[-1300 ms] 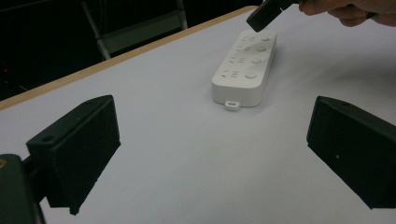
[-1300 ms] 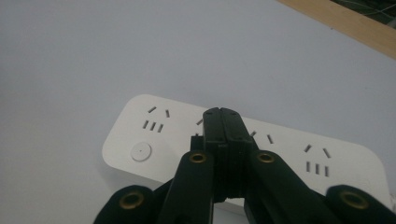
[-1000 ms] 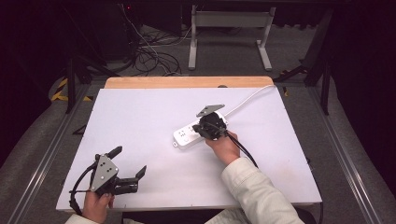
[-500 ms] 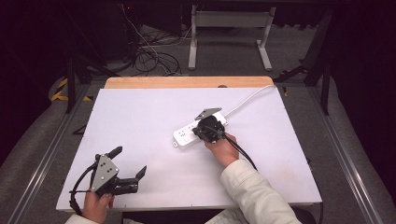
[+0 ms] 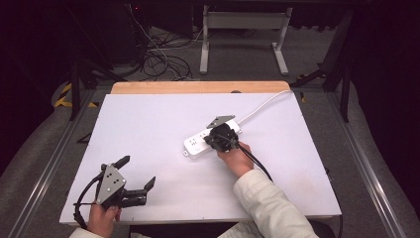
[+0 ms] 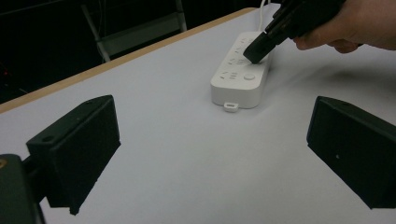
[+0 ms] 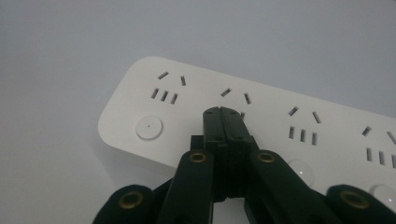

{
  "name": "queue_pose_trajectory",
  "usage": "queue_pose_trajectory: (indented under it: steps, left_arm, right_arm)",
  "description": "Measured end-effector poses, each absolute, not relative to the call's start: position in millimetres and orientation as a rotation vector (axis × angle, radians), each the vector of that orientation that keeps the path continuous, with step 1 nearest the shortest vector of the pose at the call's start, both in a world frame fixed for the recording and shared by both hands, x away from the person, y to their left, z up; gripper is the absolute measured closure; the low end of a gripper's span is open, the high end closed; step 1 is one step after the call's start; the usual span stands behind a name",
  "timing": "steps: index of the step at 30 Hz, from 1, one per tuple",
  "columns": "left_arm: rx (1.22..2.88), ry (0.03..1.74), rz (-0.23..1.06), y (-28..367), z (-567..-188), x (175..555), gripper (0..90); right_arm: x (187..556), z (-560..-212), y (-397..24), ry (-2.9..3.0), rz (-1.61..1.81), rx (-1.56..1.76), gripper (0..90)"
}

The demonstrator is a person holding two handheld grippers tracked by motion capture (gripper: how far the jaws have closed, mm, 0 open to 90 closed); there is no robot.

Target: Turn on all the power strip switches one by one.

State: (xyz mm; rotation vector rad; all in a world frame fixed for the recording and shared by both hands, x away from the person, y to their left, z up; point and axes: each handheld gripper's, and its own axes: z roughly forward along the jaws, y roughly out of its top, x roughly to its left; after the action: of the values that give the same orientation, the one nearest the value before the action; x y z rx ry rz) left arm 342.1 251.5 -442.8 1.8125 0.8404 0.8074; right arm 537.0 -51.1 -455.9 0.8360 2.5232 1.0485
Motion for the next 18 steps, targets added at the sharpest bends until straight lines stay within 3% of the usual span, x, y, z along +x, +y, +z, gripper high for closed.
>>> queue_pose_trajectory:
  steps: [18]
  left_arm:
    - [1.817,0.837,0.804,251.3,-442.9,341.8,3.0]
  right_arm:
    - [534.3,-456.3,-46.3,2.513,1.000,0.841,90.0]
